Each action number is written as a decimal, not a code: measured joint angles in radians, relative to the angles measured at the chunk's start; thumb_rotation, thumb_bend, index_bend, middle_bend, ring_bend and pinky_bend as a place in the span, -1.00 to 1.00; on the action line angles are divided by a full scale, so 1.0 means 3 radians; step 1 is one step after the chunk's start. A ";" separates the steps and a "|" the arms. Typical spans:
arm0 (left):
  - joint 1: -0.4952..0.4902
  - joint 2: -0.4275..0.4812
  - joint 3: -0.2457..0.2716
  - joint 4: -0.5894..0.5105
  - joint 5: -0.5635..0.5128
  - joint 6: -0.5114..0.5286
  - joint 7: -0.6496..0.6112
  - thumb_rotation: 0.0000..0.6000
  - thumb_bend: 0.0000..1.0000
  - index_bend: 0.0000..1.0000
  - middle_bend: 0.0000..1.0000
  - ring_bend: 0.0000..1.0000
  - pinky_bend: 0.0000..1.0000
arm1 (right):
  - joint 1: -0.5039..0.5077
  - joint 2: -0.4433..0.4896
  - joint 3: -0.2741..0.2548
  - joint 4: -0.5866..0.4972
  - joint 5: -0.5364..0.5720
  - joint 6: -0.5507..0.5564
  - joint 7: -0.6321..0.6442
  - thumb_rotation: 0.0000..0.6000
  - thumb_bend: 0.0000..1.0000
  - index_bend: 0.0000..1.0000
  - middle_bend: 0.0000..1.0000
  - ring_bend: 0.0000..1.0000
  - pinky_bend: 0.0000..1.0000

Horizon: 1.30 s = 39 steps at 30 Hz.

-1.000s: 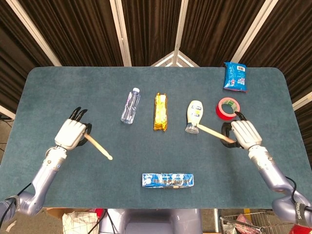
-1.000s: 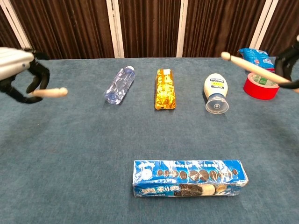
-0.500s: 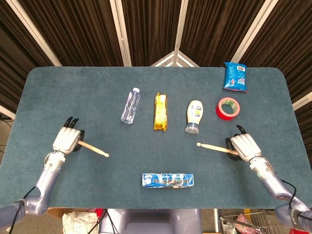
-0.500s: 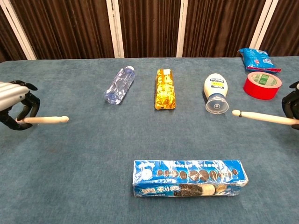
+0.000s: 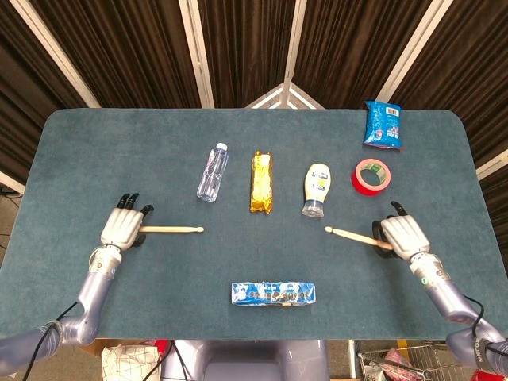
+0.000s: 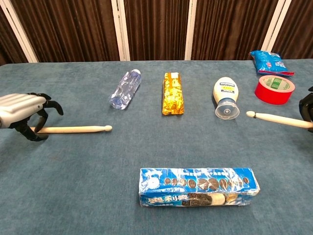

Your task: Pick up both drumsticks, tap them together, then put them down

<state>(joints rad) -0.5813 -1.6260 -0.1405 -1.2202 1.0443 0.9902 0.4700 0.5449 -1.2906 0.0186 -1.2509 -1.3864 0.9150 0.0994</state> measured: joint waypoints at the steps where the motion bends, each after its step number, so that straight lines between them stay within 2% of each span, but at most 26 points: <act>1: 0.0003 0.0032 -0.0020 -0.0074 -0.0018 0.0011 -0.0002 1.00 -0.19 -0.58 -0.38 -0.92 -1.00 | 0.0001 0.0016 0.0007 -0.0018 0.0020 -0.0018 -0.0008 1.00 -0.07 0.55 0.24 -0.16 -1.00; 8: 0.0057 0.0426 -0.0162 -0.0743 -0.0063 0.0141 -0.0103 1.00 -0.19 -0.63 -0.50 -0.99 -1.00 | 0.0005 0.0038 0.0019 -0.0075 0.0103 -0.0116 -0.0115 1.00 -0.08 0.55 0.24 -0.16 -1.00; 13: 0.0159 0.0826 -0.0176 -0.1293 0.0026 0.0301 -0.0158 1.00 -0.19 -0.64 -0.52 -1.00 -1.00 | 0.0002 -0.0023 0.0021 -0.0067 0.0147 -0.0152 -0.0190 1.00 -0.08 0.55 0.24 -0.16 -1.00; 16: 0.0260 0.1065 -0.0127 -0.1604 0.0139 0.0436 -0.0162 1.00 -0.19 -0.64 -0.52 -1.00 -1.00 | 0.0002 -0.0066 0.0024 -0.0022 0.0163 -0.0157 -0.0249 1.00 -0.08 0.53 0.24 -0.16 -1.00; 21: 0.0581 0.1412 0.0110 -0.1999 0.0486 0.0863 -0.0148 1.00 -0.19 -0.65 -0.52 -1.00 -1.00 | 0.0018 -0.0158 0.0047 0.0087 0.0209 -0.0177 -0.0378 1.00 -0.08 0.47 0.20 -0.16 -1.00; 26: 0.0959 0.1540 0.0345 -0.2097 0.0740 0.1278 -0.0270 1.00 -0.19 -0.65 -0.52 -1.00 -1.00 | 0.0040 -0.0212 0.0060 0.0120 0.0256 -0.0219 -0.0508 1.00 -0.08 0.37 0.11 -0.19 -1.00; 33: 0.1179 0.1525 0.0420 -0.1918 0.0770 0.1440 -0.0643 1.00 -0.19 -0.65 -0.53 -1.00 -1.00 | 0.0058 -0.0283 0.0076 0.0116 0.0340 -0.0236 -0.0760 1.00 -0.12 0.25 0.02 -0.22 -1.00; 39: 0.1269 0.1464 0.0431 -0.1667 0.0745 0.1400 -0.0978 1.00 -0.19 -0.66 -0.53 -1.00 -1.00 | 0.0092 -0.0390 0.0138 0.0126 0.0516 -0.0241 -0.1064 1.00 -0.27 -0.16 -0.18 -0.30 -1.00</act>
<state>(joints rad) -0.2006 -1.1869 -0.0113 -1.7202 1.2679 1.4101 0.1765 0.5725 -1.4075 0.0599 -1.2131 -1.2317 0.8428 -0.2199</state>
